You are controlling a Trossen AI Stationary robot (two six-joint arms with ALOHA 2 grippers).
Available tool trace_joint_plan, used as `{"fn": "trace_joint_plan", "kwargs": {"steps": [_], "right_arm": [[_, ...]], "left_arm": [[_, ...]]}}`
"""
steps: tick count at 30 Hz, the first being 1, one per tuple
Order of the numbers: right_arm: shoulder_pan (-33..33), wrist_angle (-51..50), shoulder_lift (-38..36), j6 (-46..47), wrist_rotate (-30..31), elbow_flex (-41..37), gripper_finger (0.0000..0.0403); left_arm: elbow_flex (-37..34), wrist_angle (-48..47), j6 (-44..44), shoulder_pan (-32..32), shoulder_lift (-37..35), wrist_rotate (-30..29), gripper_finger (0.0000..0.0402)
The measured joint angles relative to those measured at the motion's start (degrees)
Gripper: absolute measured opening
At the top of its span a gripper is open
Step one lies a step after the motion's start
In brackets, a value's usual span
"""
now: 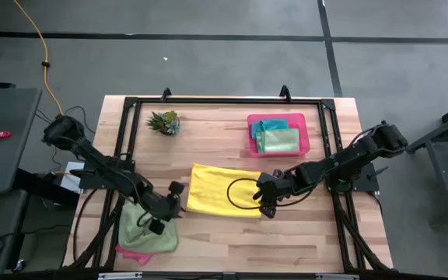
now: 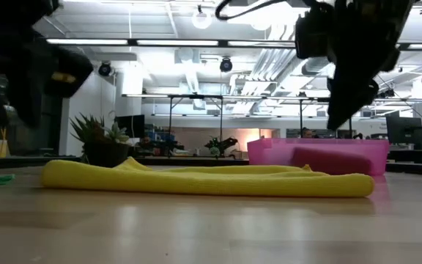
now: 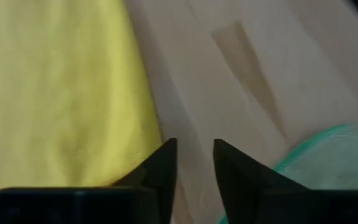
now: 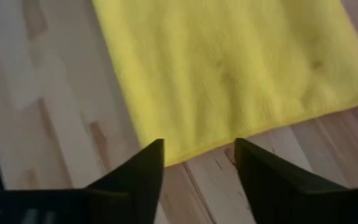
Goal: Fold microfiber towels
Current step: Fold the yellow microfiber cloth
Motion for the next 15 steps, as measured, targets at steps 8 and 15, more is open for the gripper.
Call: {"fn": "trace_joint_plan", "kwargs": {"steps": [8, 15], "right_arm": [[0.39, 1.39, 2.04, 0.32, 1.22, 0.0, 0.0243], [0.77, 1.25, 2.04, 0.02, 1.25, 0.0, 0.0243]], "left_arm": [[1.5, 1.49, -0.78, -0.3, 9.07, -6.08, 0.0166], [1.57, 2.0, -0.79, -0.87, 12.16, -3.15, 0.0171]]}}
